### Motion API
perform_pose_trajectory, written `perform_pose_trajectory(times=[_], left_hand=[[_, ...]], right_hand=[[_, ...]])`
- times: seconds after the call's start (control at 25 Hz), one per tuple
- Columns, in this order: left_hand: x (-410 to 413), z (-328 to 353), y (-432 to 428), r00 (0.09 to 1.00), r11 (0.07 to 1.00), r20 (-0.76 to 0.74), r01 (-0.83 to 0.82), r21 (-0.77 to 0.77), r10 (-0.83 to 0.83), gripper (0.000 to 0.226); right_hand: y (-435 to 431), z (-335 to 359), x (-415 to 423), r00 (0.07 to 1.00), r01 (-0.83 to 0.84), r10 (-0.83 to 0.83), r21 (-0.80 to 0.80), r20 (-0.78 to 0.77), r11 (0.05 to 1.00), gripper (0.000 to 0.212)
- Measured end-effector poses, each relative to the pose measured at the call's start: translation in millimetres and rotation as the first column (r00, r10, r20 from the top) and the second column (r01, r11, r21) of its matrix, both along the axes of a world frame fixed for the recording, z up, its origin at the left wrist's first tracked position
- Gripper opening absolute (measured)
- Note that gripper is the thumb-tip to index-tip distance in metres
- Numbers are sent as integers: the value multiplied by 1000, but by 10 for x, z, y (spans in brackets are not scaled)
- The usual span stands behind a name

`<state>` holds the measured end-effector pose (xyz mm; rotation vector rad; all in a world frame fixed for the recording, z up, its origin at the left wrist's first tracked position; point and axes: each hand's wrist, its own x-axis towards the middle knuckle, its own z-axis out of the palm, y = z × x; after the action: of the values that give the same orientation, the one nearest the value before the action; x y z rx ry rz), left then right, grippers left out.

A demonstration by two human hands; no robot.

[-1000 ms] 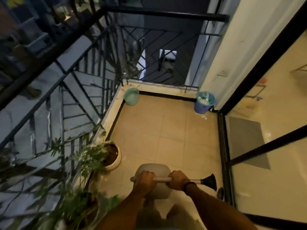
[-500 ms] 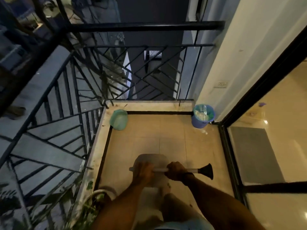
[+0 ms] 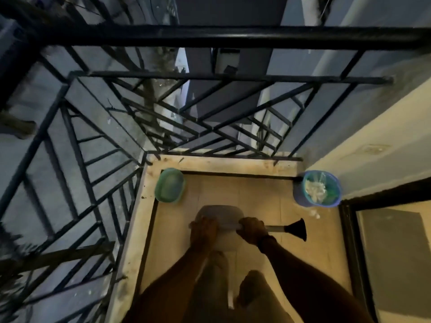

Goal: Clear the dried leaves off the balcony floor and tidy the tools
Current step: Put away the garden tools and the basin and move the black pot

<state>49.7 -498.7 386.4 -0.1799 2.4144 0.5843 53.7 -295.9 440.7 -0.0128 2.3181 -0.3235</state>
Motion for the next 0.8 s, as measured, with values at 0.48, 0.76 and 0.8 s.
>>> perform_pose_trajectory(times=[0.48,0.76,0.8], left_hand=[[-2363,-2465,-220,987,991,-102,119,-67,-126,41],[-2744,-3555,-487,979,965,-31,192,-181,-200,39],[-2781,-3560,-522,984,974,-71,150,-167,-164,39]], right_hand=[[-304,-3124,-2446,999,25,-20,-85,51,996,34],[-548,-4132,-2842,994,-107,110,-66,31,992,31],[-578,-4190,-2885,994,-102,103,-51,19,993,30]])
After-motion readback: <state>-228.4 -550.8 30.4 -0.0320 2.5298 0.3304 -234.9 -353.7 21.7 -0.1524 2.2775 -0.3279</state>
